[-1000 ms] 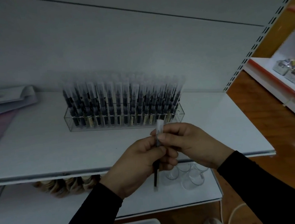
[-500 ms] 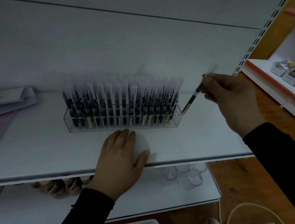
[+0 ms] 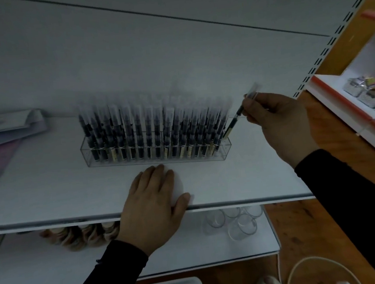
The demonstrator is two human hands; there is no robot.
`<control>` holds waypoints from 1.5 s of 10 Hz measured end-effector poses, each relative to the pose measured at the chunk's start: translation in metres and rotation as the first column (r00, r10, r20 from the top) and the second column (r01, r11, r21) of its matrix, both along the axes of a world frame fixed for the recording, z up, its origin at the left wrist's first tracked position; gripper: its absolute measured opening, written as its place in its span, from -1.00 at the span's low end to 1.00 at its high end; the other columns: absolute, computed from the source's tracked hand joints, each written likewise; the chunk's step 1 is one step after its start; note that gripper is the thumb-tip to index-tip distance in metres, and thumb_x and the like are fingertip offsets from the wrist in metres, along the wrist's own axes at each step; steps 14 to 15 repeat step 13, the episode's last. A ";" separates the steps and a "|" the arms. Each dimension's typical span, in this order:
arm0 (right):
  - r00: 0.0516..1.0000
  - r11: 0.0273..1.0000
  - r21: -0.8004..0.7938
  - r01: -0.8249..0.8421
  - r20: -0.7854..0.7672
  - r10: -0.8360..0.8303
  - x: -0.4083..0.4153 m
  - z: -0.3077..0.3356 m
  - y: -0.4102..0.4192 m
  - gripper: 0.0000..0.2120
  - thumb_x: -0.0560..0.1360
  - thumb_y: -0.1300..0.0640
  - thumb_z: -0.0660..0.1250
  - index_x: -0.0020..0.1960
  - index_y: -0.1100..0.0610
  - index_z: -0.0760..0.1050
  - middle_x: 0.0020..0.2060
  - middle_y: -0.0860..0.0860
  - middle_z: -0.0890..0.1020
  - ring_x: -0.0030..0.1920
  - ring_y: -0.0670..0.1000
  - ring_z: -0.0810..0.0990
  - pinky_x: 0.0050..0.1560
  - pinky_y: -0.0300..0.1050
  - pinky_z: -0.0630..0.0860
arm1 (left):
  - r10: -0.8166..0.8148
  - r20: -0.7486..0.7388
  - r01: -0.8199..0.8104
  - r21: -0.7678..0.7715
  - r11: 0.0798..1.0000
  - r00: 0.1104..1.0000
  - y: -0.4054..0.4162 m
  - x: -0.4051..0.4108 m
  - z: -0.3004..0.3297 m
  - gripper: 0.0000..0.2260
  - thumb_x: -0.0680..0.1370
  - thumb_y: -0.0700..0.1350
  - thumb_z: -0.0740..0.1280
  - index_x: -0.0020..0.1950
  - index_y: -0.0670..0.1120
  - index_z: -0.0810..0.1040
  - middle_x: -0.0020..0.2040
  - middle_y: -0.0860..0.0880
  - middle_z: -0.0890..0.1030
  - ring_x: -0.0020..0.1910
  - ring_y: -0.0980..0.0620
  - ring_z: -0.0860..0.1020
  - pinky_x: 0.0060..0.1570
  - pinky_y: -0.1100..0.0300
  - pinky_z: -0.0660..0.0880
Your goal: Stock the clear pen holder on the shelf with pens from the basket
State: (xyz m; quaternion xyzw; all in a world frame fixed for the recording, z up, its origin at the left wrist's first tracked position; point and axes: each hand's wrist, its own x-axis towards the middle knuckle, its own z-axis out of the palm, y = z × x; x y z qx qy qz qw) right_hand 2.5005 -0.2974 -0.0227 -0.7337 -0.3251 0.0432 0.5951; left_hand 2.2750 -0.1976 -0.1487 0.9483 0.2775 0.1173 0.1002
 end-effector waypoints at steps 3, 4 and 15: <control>0.998 0.992 -0.123 0.018 0.054 -0.011 -0.002 -0.012 0.004 -0.74 0.50 0.07 0.42 0.12 0.19 0.64 -0.14 -0.01 0.69 -0.21 -0.18 0.66 -0.09 -0.35 0.59 | 0.000 0.019 0.000 0.032 0.999 1.000 0.001 0.002 -0.006 -0.43 0.56 0.20 0.11 0.29 -0.22 0.52 0.31 -0.25 0.51 0.30 -0.25 0.45 0.33 -0.15 0.36; 0.997 0.986 -0.165 0.026 0.080 -0.013 -0.003 -0.018 0.004 -0.75 0.50 0.06 0.41 0.10 0.18 0.64 -0.17 -0.04 0.69 -0.24 -0.18 0.66 -0.16 -0.42 0.54 | 0.000 0.021 -0.001 0.037 0.999 1.000 0.002 0.002 -0.007 -0.43 0.56 0.21 0.11 0.30 -0.22 0.51 0.32 -0.24 0.50 0.31 -0.24 0.44 0.33 -0.15 0.35; 0.995 0.936 -0.349 0.047 0.103 -0.011 -0.013 -0.035 -0.006 -0.83 0.51 -0.02 0.38 0.01 0.05 0.63 -0.12 -0.09 0.68 -0.11 -0.11 0.64 0.08 -0.15 0.57 | 0.011 0.099 -0.020 0.089 0.996 0.995 0.002 0.002 -0.011 -0.43 0.56 0.21 0.12 0.29 -0.22 0.52 0.30 -0.25 0.52 0.30 -0.25 0.46 0.32 -0.15 0.37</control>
